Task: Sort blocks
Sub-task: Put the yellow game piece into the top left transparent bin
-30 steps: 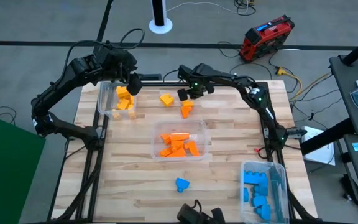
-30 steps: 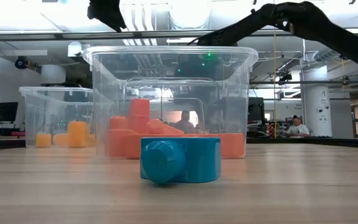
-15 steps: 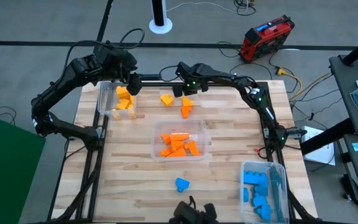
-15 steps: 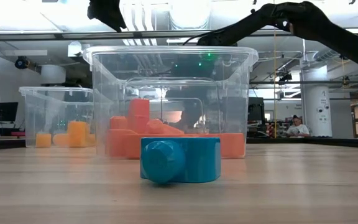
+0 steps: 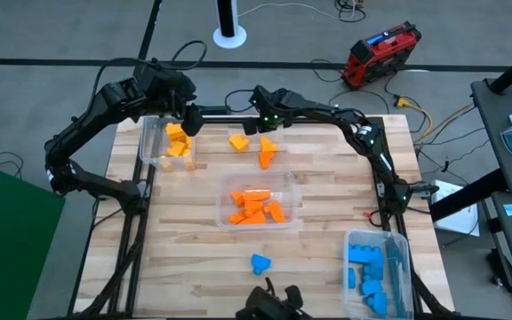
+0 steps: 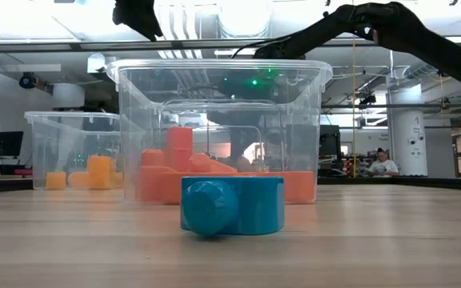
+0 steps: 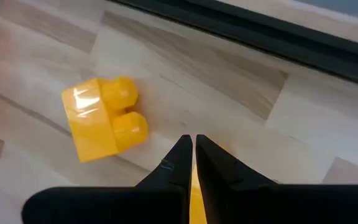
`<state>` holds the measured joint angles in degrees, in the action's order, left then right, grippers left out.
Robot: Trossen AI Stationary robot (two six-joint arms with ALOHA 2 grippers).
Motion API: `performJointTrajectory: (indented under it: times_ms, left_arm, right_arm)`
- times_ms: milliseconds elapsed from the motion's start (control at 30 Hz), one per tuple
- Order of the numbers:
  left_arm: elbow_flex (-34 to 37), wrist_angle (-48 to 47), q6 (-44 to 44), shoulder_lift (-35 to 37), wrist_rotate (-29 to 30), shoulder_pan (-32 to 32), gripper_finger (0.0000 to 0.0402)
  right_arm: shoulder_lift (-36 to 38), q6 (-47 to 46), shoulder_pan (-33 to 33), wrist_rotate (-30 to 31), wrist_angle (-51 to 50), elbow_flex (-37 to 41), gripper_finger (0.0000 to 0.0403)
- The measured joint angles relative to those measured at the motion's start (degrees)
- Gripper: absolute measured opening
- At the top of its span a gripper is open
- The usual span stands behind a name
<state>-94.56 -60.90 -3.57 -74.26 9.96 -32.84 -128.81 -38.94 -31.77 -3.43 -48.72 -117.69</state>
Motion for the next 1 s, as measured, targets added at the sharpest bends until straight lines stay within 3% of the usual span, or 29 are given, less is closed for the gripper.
performJointTrajectory:
  times_ms: [133, 267, 467, 733, 1000]
  left_arm:
    - [0.00, 0.00, 0.02, 0.00, 0.00, 0.00, 0.0161]
    - [0.00, 0.02, 0.02, 0.00, 0.00, 0.00, 0.0161]
    - [0.00, 0.04, 0.01, 0.00, 0.00, 0.00, 0.0161]
    - [0.22, -0.04, -0.15, 0.00, 0.00, 0.00, 0.0161]
    - [0.22, 0.00, -0.20, 0.00, 0.00, 0.00, 0.0161]
  right_arm:
    - [0.00, 2.76, 0.00, -0.73, -0.52, 0.00, 0.0013]
    - [0.00, 4.10, -0.24, -5.46, -1.04, 0.00, 0.0013]
    - [0.00, 8.12, -0.13, -5.58, -1.47, 0.00, 0.0030]
    - [0.02, 8.90, -0.14, -5.45, -2.85, 0.00, 0.0148]
    - [0.02, 10.50, -0.15, -0.92, -4.01, 0.00, 0.0264]
